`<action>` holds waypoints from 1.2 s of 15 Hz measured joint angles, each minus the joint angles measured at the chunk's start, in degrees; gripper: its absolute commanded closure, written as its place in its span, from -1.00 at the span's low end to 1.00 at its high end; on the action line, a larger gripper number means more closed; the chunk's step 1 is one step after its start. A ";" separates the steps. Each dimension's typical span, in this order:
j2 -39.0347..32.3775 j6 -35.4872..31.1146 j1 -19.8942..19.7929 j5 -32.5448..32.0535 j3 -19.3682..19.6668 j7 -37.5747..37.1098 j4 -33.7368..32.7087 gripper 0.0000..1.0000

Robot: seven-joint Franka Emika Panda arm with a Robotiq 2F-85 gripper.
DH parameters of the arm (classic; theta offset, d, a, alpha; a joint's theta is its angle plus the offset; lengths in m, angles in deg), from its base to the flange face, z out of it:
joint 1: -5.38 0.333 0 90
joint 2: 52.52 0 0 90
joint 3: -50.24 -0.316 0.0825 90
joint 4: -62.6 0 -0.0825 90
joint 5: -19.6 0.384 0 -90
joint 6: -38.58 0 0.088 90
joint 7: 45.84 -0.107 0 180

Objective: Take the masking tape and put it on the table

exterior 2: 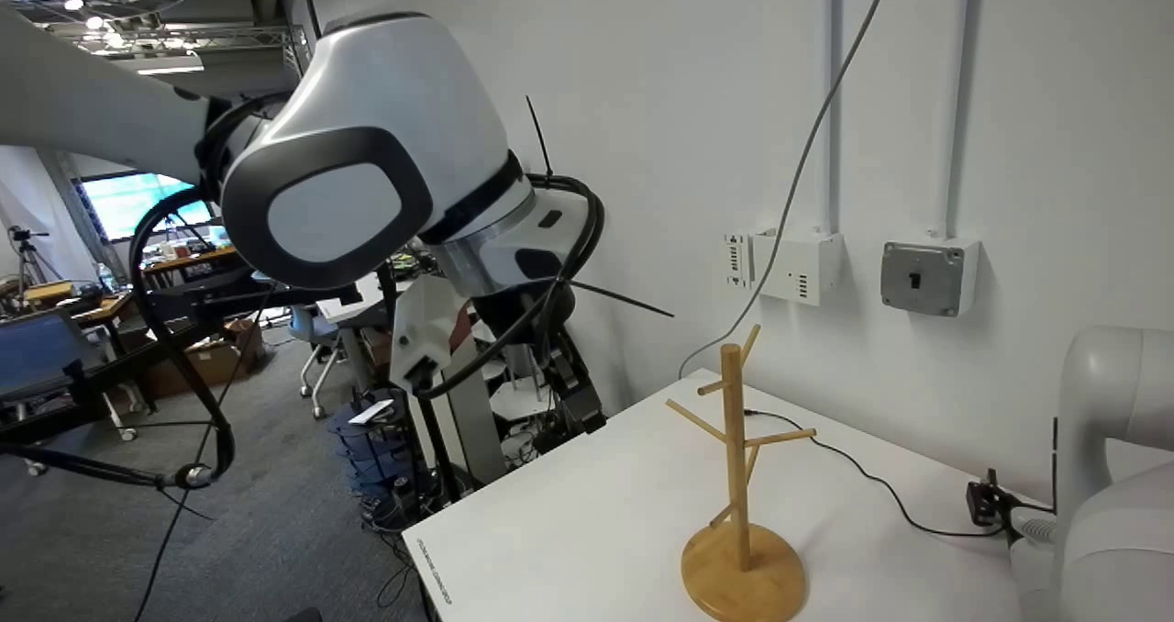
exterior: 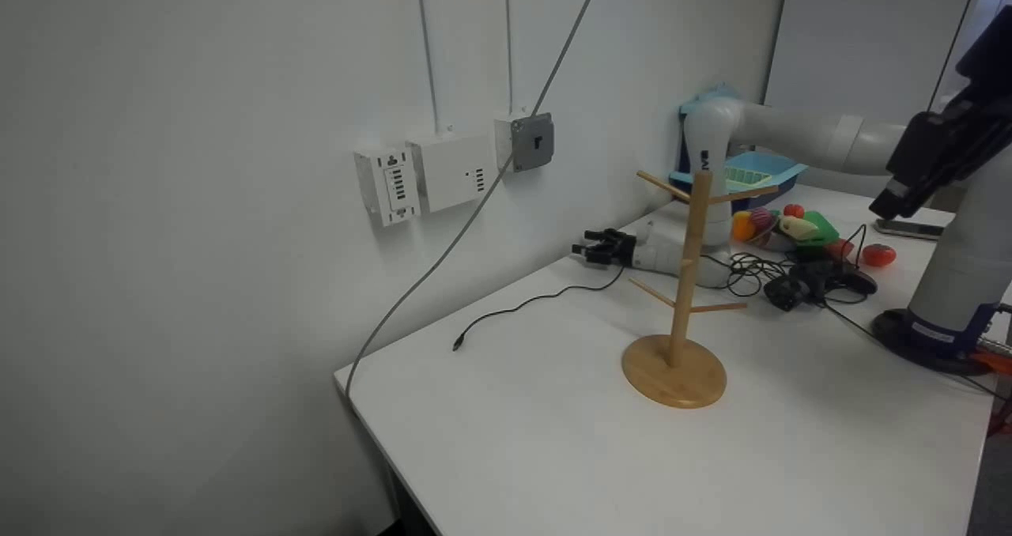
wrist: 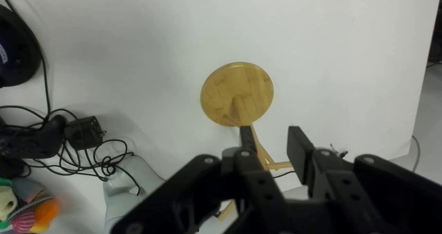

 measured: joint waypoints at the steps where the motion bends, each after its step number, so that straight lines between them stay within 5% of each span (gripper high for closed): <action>1: 0.26 0.00 0.16 0.45 0.00 0.45 -0.23 -0.30; 6: 0.44 0.00 0.22 0.75 0.30 2.10 -1.28 -0.98; 18: 0.08 0.00 0.19 1.46 0.91 3.73 -2.54 -1.00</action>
